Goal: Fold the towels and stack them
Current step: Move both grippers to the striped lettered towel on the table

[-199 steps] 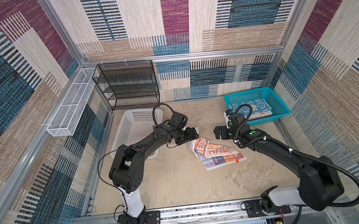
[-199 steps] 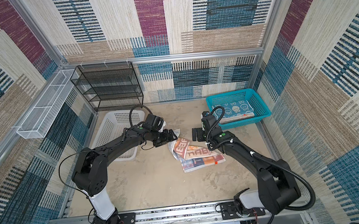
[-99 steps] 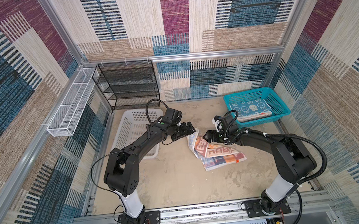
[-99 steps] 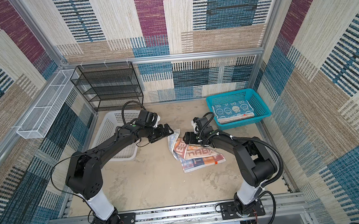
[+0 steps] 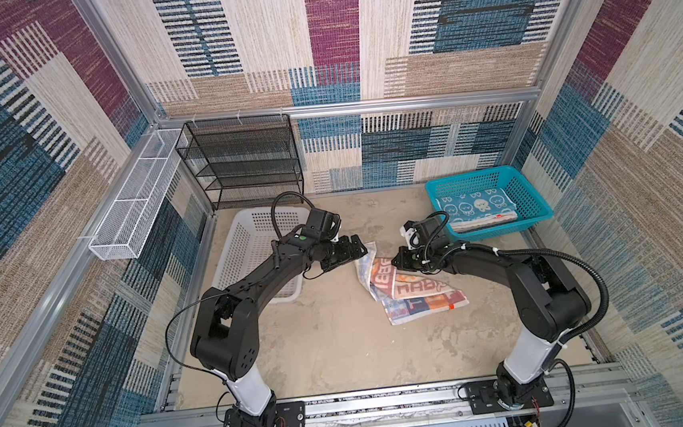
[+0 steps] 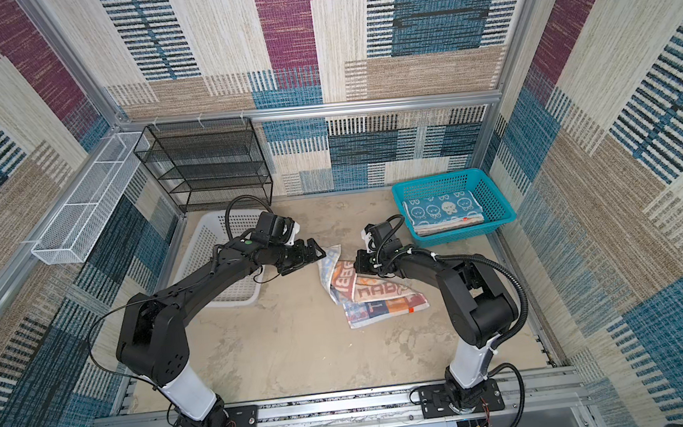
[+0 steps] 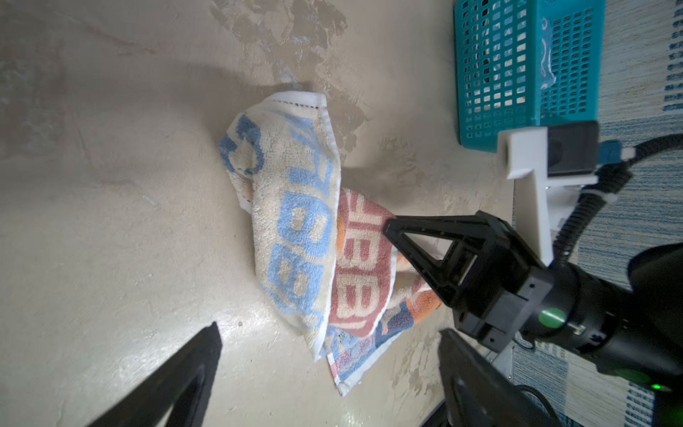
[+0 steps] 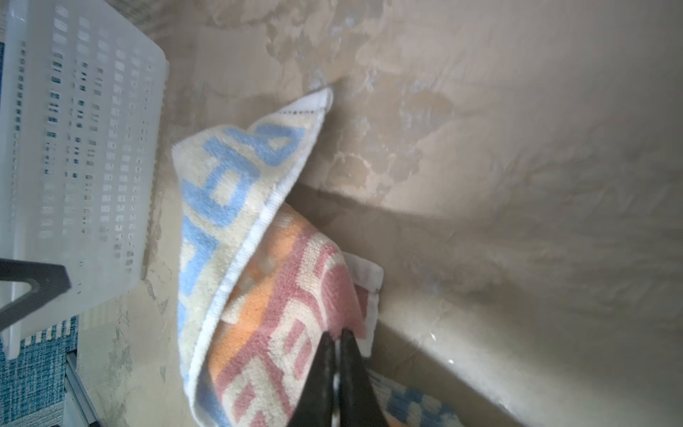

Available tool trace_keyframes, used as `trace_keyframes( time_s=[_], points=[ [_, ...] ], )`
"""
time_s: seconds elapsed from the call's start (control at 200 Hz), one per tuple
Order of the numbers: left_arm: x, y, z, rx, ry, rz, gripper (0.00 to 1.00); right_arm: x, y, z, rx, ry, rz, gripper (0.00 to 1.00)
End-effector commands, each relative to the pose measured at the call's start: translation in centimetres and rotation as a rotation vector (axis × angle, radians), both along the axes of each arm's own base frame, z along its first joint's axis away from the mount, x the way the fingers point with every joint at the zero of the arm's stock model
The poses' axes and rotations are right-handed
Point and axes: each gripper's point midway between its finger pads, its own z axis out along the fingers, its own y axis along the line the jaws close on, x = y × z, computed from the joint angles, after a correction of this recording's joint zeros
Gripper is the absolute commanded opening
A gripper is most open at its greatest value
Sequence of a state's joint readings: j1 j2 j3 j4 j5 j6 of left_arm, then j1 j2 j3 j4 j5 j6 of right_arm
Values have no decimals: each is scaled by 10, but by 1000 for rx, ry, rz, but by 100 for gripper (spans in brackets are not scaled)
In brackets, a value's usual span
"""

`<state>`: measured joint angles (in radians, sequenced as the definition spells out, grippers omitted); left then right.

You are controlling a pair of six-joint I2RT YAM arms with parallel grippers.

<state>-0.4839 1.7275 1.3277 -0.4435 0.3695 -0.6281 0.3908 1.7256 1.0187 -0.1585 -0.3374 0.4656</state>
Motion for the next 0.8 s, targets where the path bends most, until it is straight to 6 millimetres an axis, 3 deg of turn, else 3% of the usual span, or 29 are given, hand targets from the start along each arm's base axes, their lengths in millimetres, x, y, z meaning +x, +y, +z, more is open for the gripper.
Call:
trace_keyframes(
  time_s=[0.0, 0.145, 0.235, 0.295, 0.361, 0.466, 0.531, 0.661, 0.696, 0.736, 0.796],
  points=[
    [3, -5, 11, -33, -26, -14, 94, 11, -14, 32, -88, -101, -35, 5],
    [5, -7, 16, -49, -33, -14, 95, 7, -34, 93, -189, -268, -80, 0],
    [7, -9, 17, -52, -35, -17, 95, -4, -34, 106, -227, -316, -30, 0],
    [9, -11, 17, -56, -33, -20, 95, -14, -28, 94, -260, -298, 26, 0],
    [10, -12, 16, -58, -26, -20, 95, -27, -26, 65, -293, -232, 64, 0],
    [10, -13, 11, -59, -12, -23, 95, -44, -44, 13, -358, -114, 18, 0],
    [9, -13, 8, -56, -5, -20, 95, -53, -54, -7, -386, -60, -21, 0],
    [7, -17, 2, -41, -2, -36, 96, -68, -71, -27, -403, 10, -89, 0],
    [6, -21, 0, -40, 1, -49, 97, -72, -79, -33, -416, 28, -110, 4],
    [6, -28, 2, -47, 1, -65, 97, -75, -90, -38, -432, 48, -139, 16],
    [4, -43, 1, -56, 7, -93, 98, -75, -104, -38, -427, 52, -186, 21]
  ],
)
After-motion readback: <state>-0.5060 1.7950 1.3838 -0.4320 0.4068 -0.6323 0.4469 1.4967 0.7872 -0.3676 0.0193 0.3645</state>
